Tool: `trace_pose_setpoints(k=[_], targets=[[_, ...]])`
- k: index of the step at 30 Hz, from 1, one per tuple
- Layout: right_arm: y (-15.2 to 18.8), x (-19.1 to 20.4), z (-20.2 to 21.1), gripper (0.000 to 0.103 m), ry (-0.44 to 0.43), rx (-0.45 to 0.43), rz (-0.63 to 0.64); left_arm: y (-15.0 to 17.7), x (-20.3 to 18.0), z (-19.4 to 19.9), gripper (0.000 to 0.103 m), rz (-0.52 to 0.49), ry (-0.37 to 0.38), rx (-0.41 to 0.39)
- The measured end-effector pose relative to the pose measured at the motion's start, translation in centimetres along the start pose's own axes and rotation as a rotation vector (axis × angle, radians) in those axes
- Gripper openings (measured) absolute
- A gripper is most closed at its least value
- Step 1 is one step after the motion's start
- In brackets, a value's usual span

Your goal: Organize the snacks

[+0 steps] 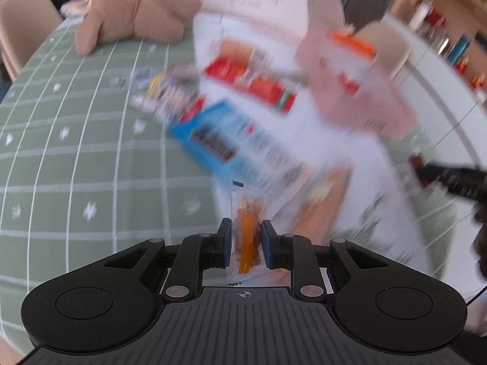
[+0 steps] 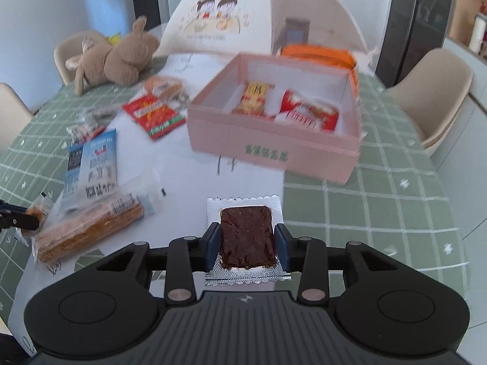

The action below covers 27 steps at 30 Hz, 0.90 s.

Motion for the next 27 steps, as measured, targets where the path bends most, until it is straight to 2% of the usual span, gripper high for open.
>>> trace_pose_setpoints(k=[3, 7, 9, 11, 12, 13, 15, 17, 21, 24, 27], targets=[[-1.7, -0.5, 1.5, 0.037, -0.016, -0.055, -0.018, -4.6, -1.9, 1.3, 0.024, -0.013, 0.098, -0.08], [-6.8, -0.6, 3.2, 0.038, -0.032, -0.166, 0.018, -14.4, -6.9, 1.8, 0.024, -0.12, 0.23, -0.203], [-10.1, -0.5, 3.2, 0.039, -0.029, -0.196, 0.037, -19.3, -9.4, 0.2, 0.027, -0.145, 0.294, -0.191], [-13.0, -0.8, 2.4, 0.058, -0.061, -0.204, 0.043, -22.6, -10.6, -2.9, 0.03, -0.121, 0.325, -0.124], [-14.1, -1.2, 1.6, 0.07, -0.048, -0.199, 0.027, -23.6, -10.7, -4.5, 0.028, -0.108, 0.299, -0.118], [-14.6, -1.7, 0.9, 0.07, -0.027, -0.192, 0.01, -24.0, -10.7, -5.6, 0.028, -0.107, 0.257, -0.122], [-14.3, -2.5, -0.3, 0.07, -0.001, -0.158, -0.036, -23.8, -10.1, -7.5, 0.028, -0.119, 0.162, -0.127], [-12.7, -3.2, -0.5, 0.07, -0.034, -0.15, -0.074, -22.0, -8.7, -8.2, 0.028, -0.093, 0.112, -0.124], [-10.6, -2.2, -2.4, 0.07, -0.048, -0.103, -0.02, -14.6, -6.4, -7.9, 0.028, -0.066, 0.133, -0.054], [-11.9, 0.7, -4.8, 0.07, -0.091, -0.08, 0.037, -9.4, -4.4, -6.6, 0.028, -0.012, 0.106, -0.007], [-14.4, 5.1, -7.8, 0.071, -0.172, -0.061, 0.116, -5.5, -1.9, -4.9, 0.028, 0.066, 0.067, 0.01]])
Point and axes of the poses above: each gripper's, at about its wrist camera, not at the fingertips, and z roughly against the way its jaws point, x to its left, y to its underside, the point moved 3 cm from there along -z, roughly the way its jaws point, and after that the axes turned 6 degrees about -z, right-handed, at the moved point
